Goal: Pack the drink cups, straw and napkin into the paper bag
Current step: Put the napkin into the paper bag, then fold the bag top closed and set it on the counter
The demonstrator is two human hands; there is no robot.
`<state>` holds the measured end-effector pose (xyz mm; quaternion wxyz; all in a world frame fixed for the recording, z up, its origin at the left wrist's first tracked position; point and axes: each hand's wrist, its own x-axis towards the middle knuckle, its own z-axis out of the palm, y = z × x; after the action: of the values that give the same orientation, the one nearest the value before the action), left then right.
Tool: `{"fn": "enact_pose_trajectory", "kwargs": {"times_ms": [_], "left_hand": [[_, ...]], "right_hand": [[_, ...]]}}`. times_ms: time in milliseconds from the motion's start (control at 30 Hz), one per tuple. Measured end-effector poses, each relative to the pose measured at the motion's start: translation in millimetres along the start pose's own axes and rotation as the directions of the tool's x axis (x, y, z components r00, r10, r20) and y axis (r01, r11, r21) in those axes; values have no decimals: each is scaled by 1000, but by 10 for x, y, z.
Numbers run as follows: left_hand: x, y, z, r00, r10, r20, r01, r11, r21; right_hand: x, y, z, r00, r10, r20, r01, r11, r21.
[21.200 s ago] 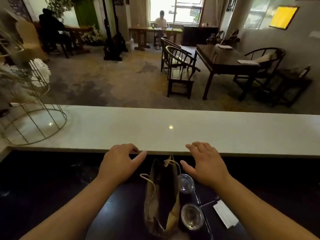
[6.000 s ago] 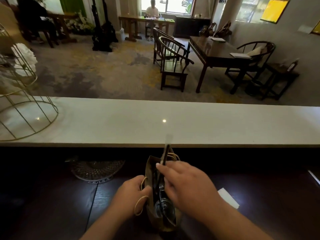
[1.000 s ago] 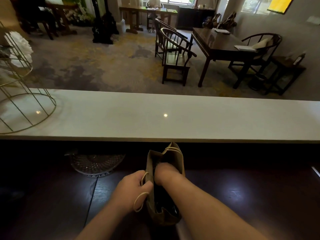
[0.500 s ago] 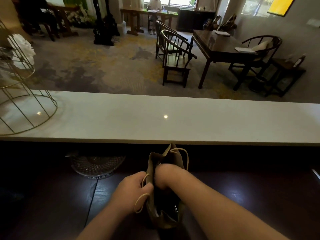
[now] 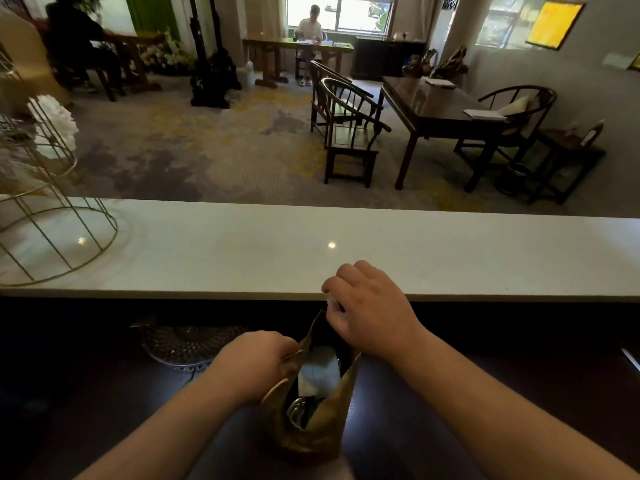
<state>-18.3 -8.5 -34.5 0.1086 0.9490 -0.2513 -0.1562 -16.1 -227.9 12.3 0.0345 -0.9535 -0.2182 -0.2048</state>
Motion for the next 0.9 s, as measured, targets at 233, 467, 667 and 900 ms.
{"fn": "enact_pose_trajectory", "kwargs": {"times_ms": [233, 467, 667, 900], "left_hand": [[212, -20, -203, 995, 97, 23, -100, 949, 299], [364, -132, -341, 994, 62, -89, -37, 965, 260], [139, -299, -328, 966, -247, -79, 216, 933, -287], [-191, -462, -196, 926, -378, -5, 254, 634, -730]], "right_hand": [[72, 204, -115, 660, 395, 639, -559, 826, 68], [-54, 216, 199, 459, 449, 767, -639, 767, -66], [-134, 250, 232, 485, 522, 702, -711, 703, -31], [-178, 249, 191, 415, 525, 743, -804, 594, 29]]}}
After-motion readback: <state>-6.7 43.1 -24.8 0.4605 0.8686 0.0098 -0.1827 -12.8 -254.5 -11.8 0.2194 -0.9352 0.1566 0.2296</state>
